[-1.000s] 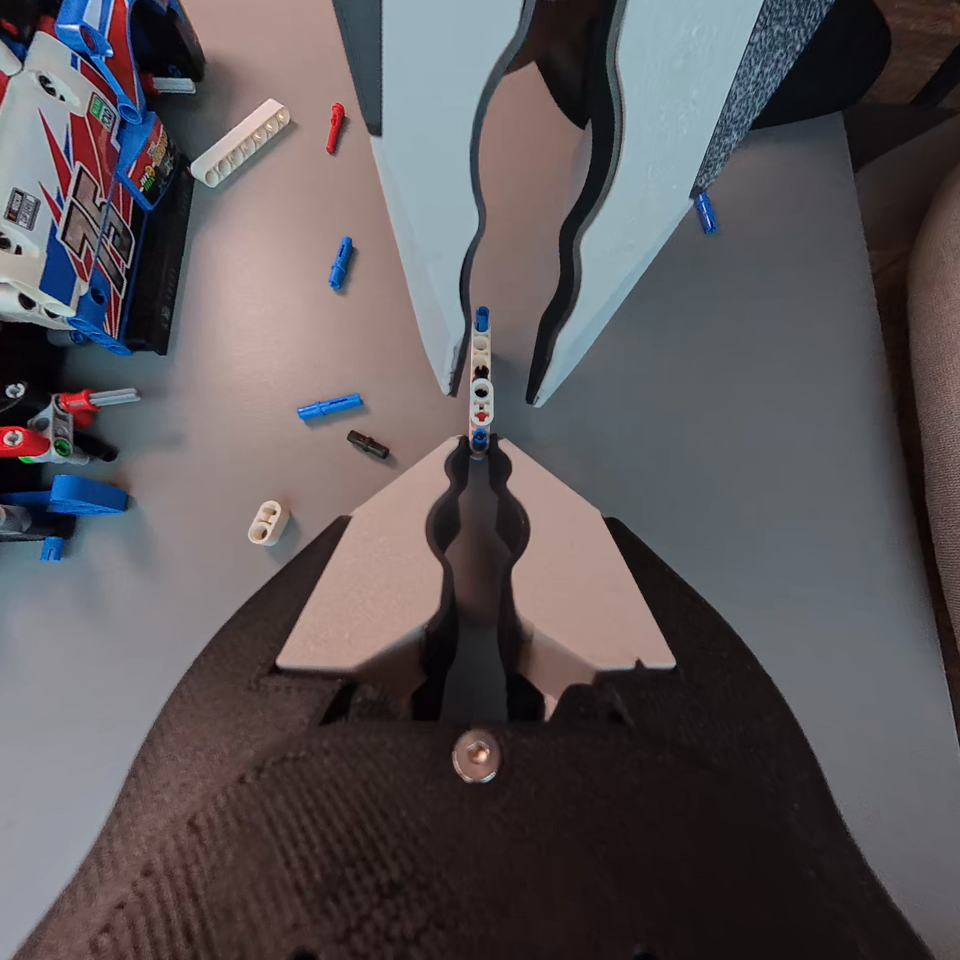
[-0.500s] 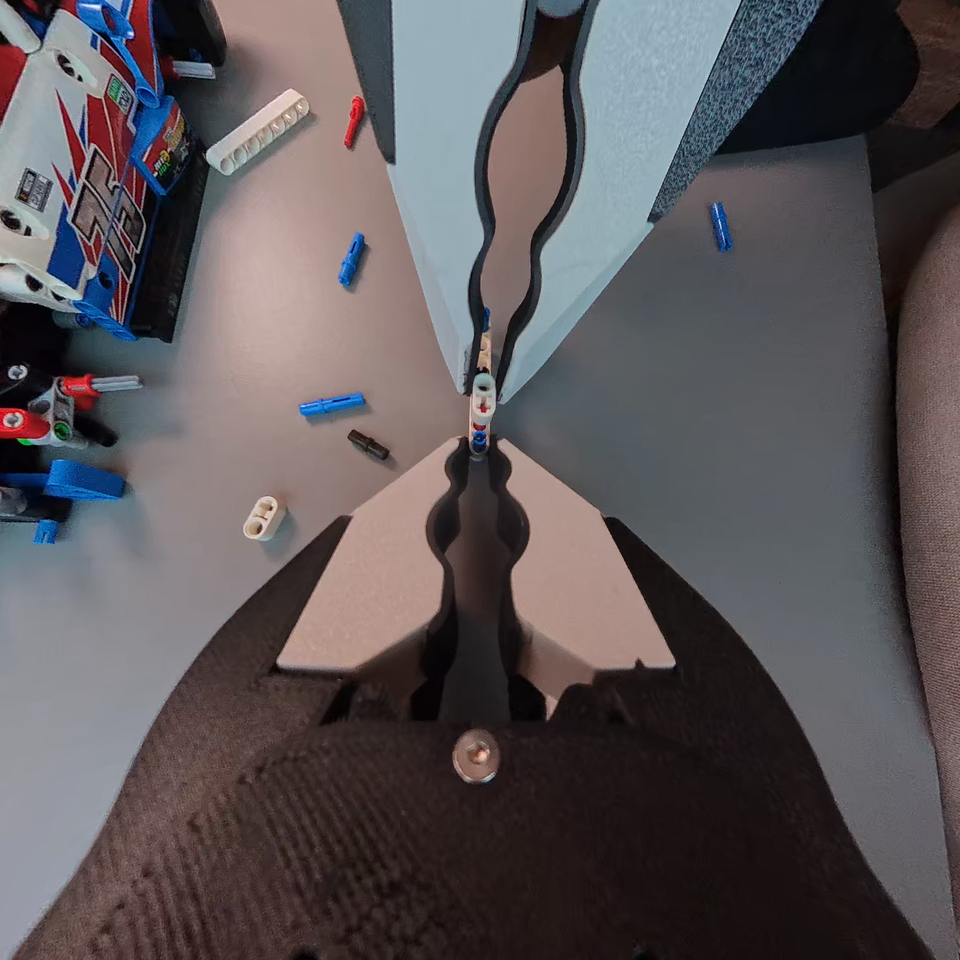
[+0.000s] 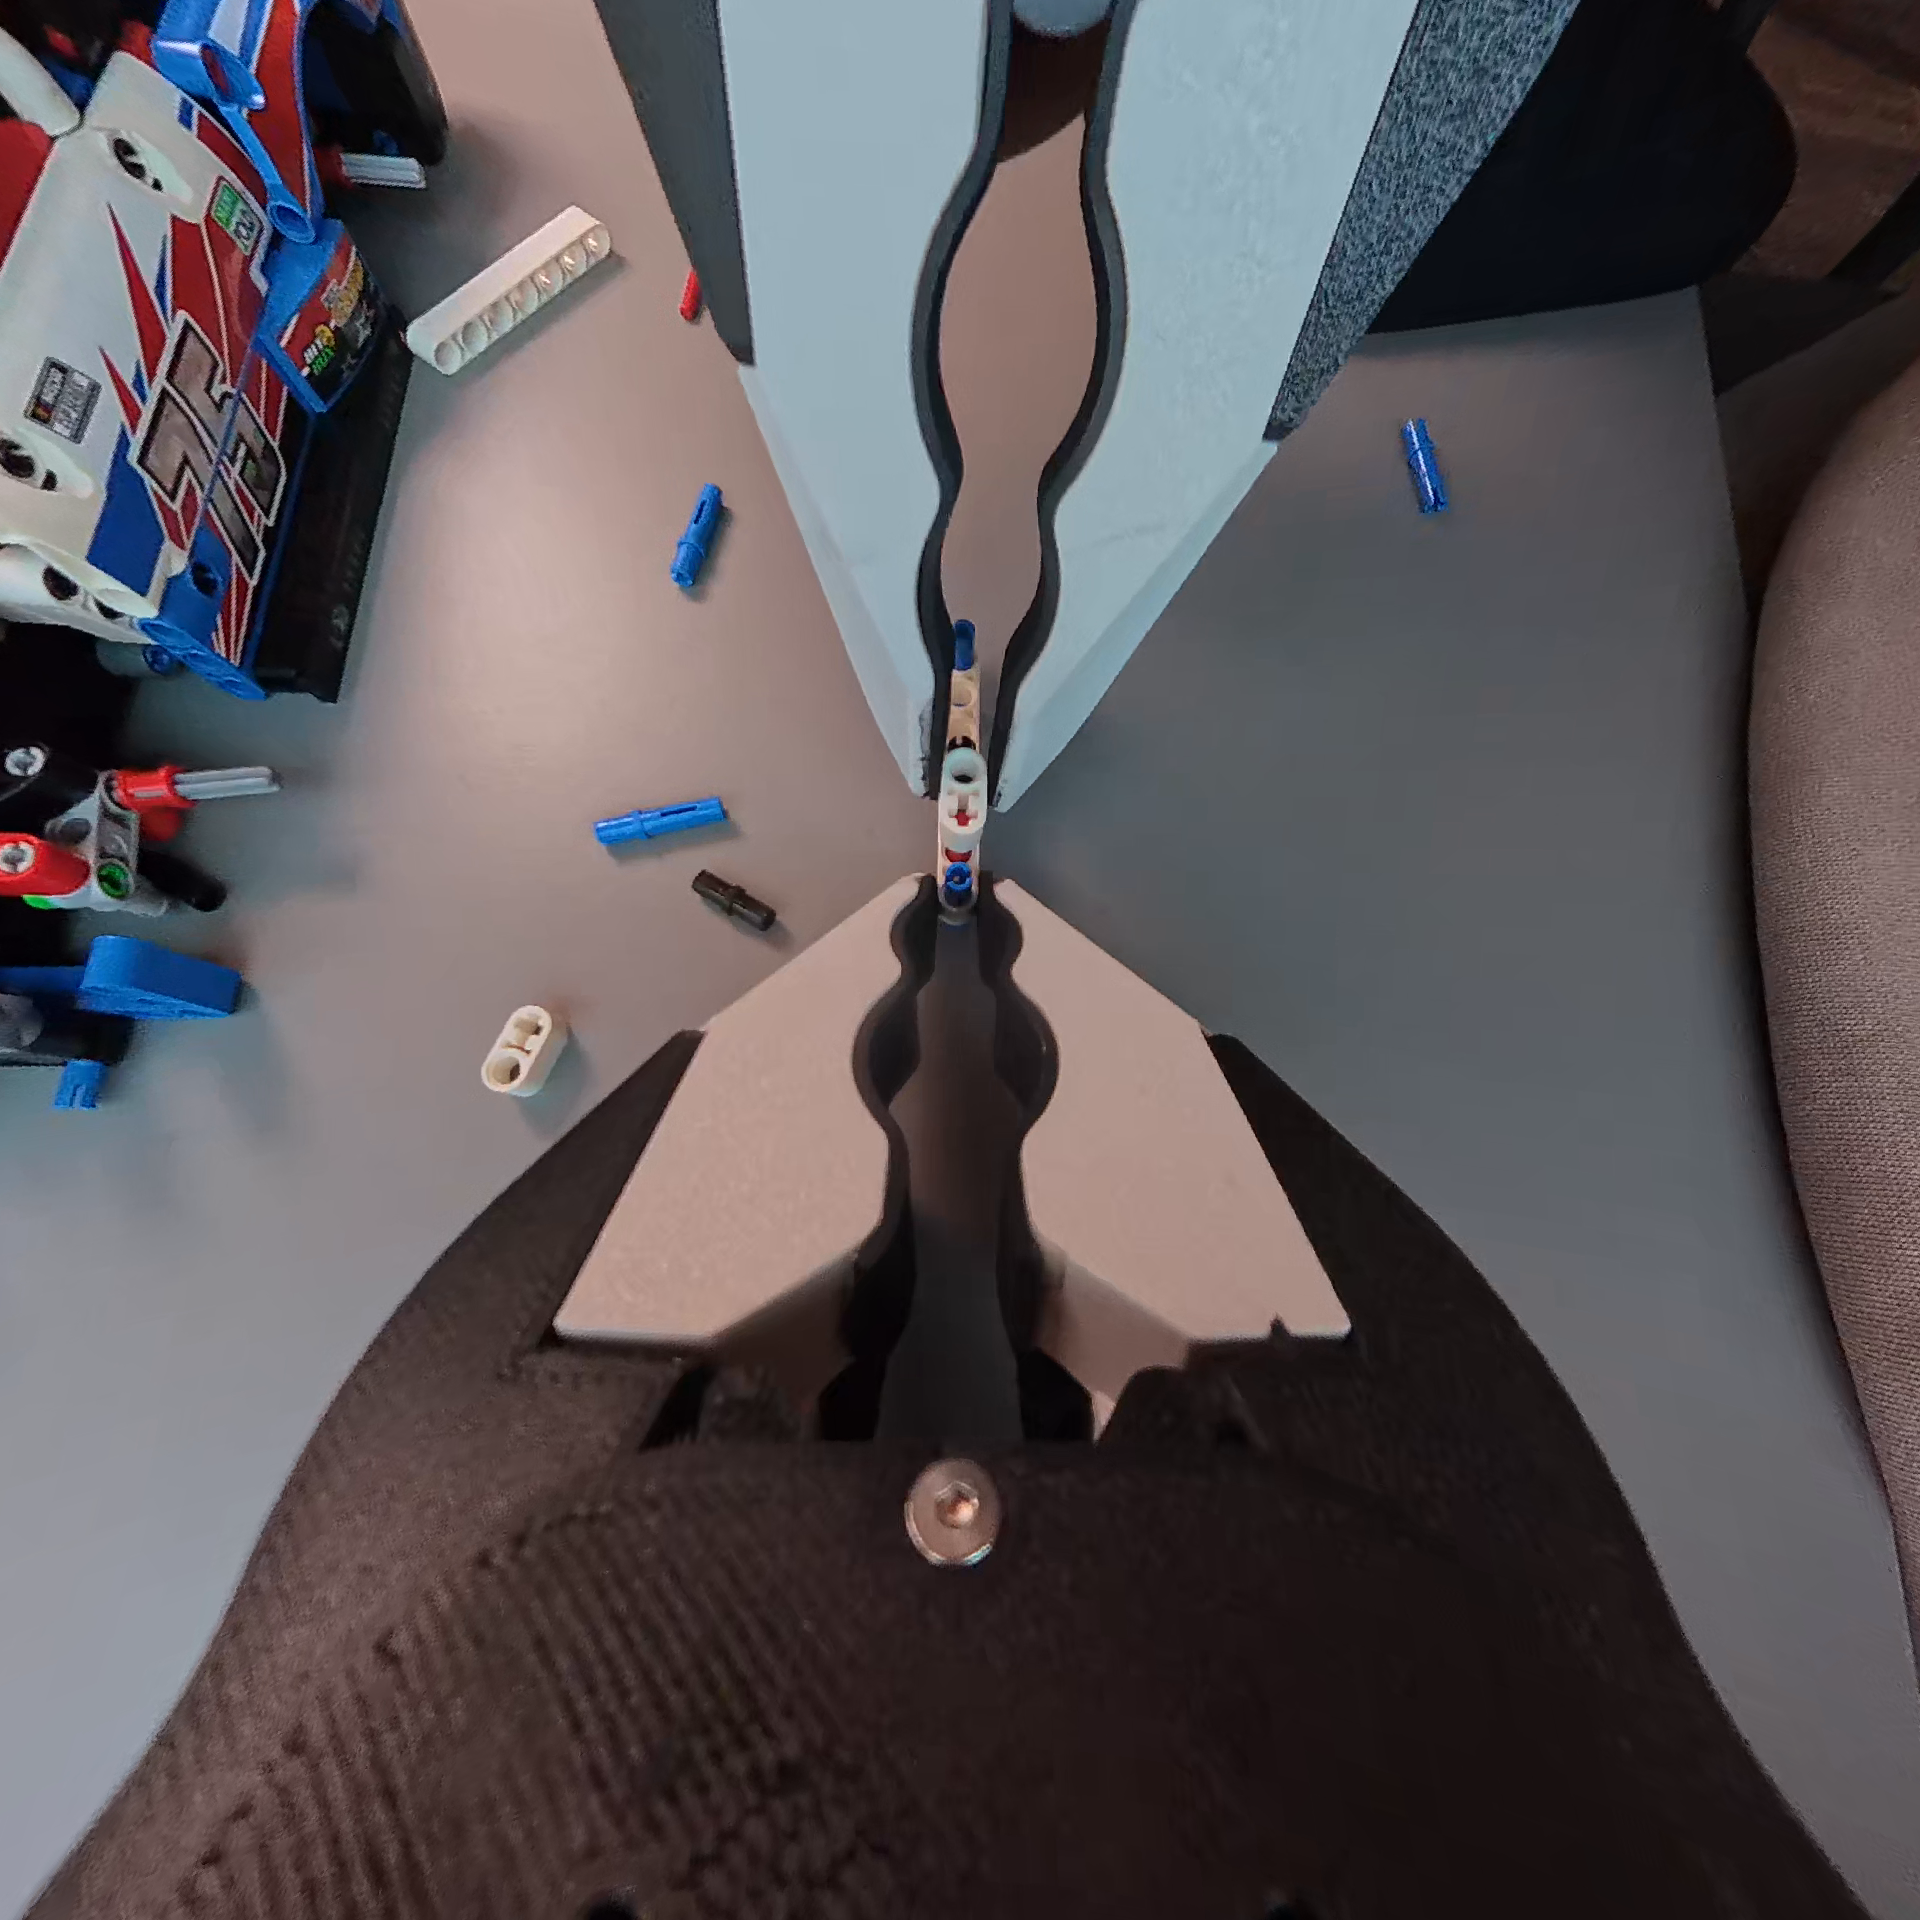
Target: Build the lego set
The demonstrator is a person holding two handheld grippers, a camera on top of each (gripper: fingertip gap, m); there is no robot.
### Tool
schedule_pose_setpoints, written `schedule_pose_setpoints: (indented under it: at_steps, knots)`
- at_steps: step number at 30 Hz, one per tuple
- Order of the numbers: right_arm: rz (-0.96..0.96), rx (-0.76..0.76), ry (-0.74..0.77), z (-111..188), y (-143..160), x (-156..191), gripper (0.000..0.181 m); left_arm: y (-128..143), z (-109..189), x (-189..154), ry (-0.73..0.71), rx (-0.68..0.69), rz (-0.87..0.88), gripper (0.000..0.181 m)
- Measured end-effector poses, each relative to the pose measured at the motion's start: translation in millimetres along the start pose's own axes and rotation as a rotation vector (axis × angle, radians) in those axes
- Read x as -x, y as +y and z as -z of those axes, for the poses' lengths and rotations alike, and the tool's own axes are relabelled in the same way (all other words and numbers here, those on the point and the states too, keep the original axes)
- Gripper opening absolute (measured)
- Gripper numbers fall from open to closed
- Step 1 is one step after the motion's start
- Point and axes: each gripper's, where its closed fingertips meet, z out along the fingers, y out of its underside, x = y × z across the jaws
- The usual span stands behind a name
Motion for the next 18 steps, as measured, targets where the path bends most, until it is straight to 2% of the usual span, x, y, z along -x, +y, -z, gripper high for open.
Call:
schedule_pose_setpoints:
  at_steps: [6, 10, 12, 18]
  knots:
    - [0.034, -0.001, 0.009, 4, -2, 1, 0.017, 0, 0, 0, 0.003, 0.002, 0.000, 0.006]
    - [0.068, 0.011, 0.029, 6, -8, 1, 0.017, 1, 0, 0, 0.002, 0.004, -0.002, 0.006]
    - [0.083, 0.042, 0.033, 2, -6, 0, 0.006, 1, 0, 0, 0.002, 0.005, -0.001, 0.006]
    - [0.098, 0.095, 0.011, 0, -5, 1, 0.006, 1, 0, -1, 0.002, 0.010, -0.003, 0.006]
